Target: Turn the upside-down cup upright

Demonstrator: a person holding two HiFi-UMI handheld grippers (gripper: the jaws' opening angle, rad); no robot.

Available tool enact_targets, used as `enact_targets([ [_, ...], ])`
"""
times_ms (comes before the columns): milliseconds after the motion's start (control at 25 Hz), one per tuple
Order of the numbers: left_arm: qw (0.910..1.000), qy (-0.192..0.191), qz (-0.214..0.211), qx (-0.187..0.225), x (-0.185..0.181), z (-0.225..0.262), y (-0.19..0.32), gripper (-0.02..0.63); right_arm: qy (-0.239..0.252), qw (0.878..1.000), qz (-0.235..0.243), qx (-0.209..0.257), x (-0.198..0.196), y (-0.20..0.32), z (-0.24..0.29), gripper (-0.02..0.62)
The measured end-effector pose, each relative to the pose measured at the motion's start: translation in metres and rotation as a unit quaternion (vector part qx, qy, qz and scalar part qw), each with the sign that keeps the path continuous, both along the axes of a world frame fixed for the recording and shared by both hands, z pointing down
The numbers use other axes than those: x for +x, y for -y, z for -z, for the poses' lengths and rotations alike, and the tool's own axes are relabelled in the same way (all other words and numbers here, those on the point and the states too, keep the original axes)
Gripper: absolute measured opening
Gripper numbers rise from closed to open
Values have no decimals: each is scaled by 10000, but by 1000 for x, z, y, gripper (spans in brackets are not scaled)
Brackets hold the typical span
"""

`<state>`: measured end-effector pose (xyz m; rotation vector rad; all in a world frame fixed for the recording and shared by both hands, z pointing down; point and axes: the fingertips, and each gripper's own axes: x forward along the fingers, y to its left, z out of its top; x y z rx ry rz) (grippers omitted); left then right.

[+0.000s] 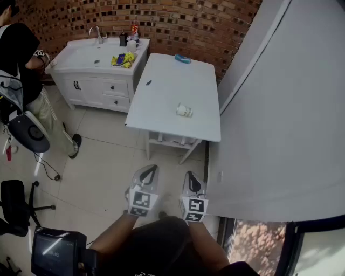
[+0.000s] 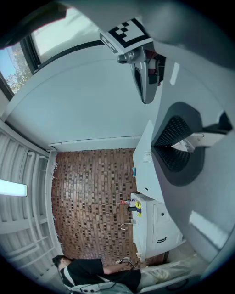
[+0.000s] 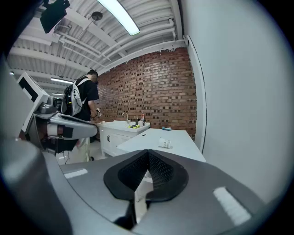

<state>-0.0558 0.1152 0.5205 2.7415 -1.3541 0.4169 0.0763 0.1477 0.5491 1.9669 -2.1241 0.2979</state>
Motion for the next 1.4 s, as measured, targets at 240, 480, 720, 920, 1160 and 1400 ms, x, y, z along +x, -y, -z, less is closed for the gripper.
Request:
enact_targets([
  [240,9998,191,-91,-21,31,-5,27,-6,37,9999,67,-130,26,29,-9,13],
  [480,9992,332,-179,-94,52,-9,53,-6,-14,9996,247,-141,38,64,-9,13],
  [720,9994,266,-53,-211,67,-12,84,-6,82,9993,345,-118,48,89,-3,13],
  [920,9992,278,10,-286,81,-17,103,-6,108,9991,394,-103,62,107,-5,14],
  [1160,9992,247,166,-281,89,-15,126,-6,128,9987,473,-153,74,129,-9,13],
  [1400,9992,197,268,-206,94,-9,141,-6,96,9983,567,-50,78,145,-9,14],
])
